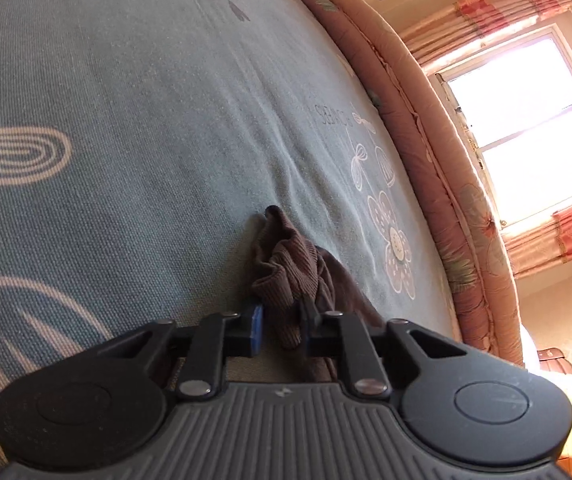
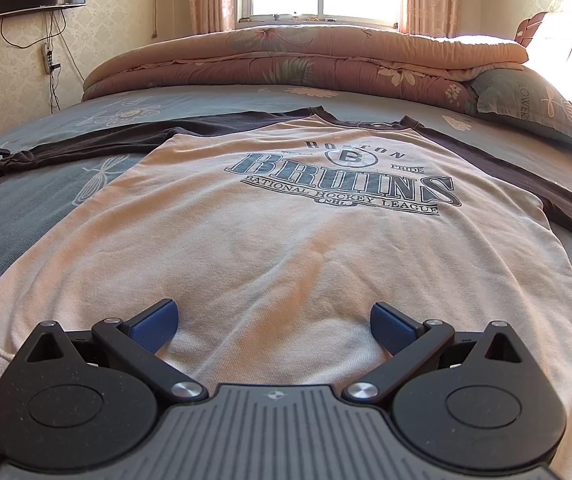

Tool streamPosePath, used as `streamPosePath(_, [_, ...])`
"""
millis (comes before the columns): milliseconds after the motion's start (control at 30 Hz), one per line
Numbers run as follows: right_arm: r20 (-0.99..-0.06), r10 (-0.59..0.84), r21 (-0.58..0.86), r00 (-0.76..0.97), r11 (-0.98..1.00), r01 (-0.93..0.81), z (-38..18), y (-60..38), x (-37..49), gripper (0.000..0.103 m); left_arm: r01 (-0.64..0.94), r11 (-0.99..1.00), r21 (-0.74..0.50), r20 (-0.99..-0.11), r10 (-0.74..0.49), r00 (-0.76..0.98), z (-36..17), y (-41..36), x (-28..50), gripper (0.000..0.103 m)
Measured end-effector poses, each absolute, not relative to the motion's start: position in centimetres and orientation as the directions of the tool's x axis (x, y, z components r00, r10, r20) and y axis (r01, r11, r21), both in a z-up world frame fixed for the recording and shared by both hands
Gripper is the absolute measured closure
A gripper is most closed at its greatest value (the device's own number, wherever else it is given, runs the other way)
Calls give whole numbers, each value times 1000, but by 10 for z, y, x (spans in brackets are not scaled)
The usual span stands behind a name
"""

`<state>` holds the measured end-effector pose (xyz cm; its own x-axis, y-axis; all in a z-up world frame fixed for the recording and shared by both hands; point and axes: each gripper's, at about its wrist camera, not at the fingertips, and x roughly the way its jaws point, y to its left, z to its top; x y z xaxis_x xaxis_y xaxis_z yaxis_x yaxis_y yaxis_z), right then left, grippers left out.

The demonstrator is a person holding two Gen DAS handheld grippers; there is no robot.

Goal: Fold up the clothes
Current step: 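Hold the cuff with the left gripper and pull the sleeve straight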

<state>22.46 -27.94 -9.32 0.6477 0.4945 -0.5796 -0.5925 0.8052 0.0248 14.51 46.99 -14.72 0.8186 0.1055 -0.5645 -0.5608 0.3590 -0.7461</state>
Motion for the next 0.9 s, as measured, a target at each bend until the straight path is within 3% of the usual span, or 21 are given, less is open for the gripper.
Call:
streamPosePath(333, [-580, 494, 25, 647, 805, -593, -93, -280, 224, 0, -639, 341, -690, -603, 219, 767, -136, 496, 105, 103])
streamPosePath(433, [-580, 494, 25, 648, 805, -593, -93, -280, 224, 0, -570, 361, -738, -558, 149, 816, -127, 497, 106, 103])
streamPosePath(467, [-580, 494, 25, 648, 805, -593, -93, -280, 224, 0, -548, 378, -746, -550, 114, 827, -121, 492, 112, 100])
streamPosePath(567, [-580, 495, 25, 647, 805, -593, -93, -280, 224, 0, -510, 397, -763, -553, 7, 833, -113, 472, 127, 70])
streamPosePath(600, [-580, 495, 24, 647, 805, -593, -93, -280, 224, 0, -504, 386, -773, -555, -24, 832, -114, 465, 131, 64])
streamPosePath(667, [-579, 494, 24, 648, 805, -593, -93, -280, 224, 0, -498, 362, -788, -556, -73, 828, -123, 455, 138, 63])
streamPosePath(900, [-578, 495, 24, 649, 805, -593, -93, -281, 223, 0, -504, 298, -811, -530, -9, 848, -147, 457, 152, 61])
